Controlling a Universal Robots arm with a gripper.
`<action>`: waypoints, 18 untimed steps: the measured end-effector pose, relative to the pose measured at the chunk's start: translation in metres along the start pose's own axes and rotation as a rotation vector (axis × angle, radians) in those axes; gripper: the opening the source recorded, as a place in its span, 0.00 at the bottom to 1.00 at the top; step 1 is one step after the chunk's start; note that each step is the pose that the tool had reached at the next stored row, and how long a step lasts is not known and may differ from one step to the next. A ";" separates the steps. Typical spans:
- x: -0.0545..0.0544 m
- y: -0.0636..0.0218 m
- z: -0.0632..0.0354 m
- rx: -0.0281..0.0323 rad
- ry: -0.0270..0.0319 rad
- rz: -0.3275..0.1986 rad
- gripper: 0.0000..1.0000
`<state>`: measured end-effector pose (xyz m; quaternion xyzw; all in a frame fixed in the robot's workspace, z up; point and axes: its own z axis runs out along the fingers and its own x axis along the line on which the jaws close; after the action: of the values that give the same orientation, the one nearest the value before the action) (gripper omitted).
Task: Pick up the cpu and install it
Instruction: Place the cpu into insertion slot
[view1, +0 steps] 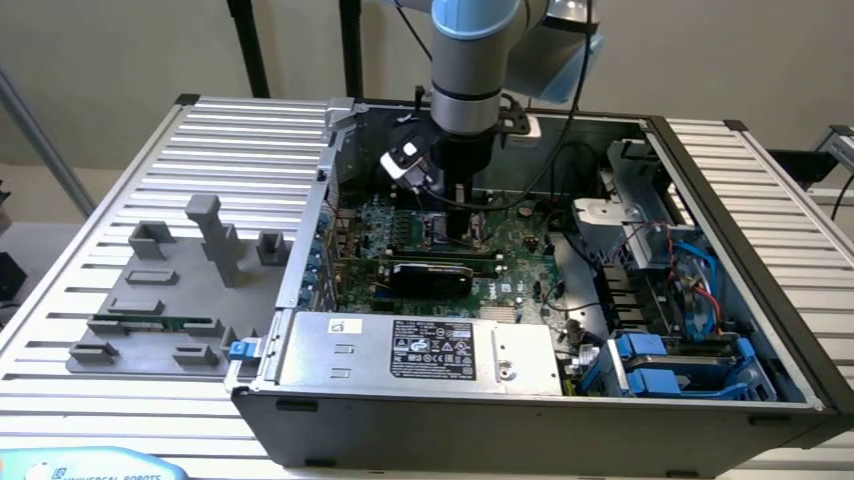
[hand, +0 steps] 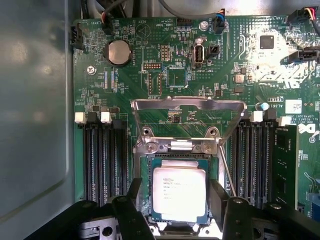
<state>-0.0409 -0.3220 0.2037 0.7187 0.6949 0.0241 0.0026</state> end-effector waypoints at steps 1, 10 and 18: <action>0.000 0.0000 -0.0006 0.0000 0.0000 0.000 0.63; 0.000 0.0001 -0.0030 0.0000 0.0001 -0.002 0.63; 0.000 0.0004 -0.0080 0.0001 0.0001 -0.003 0.63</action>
<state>-0.0408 -0.3221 0.2116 0.7177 0.6959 0.0241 0.0026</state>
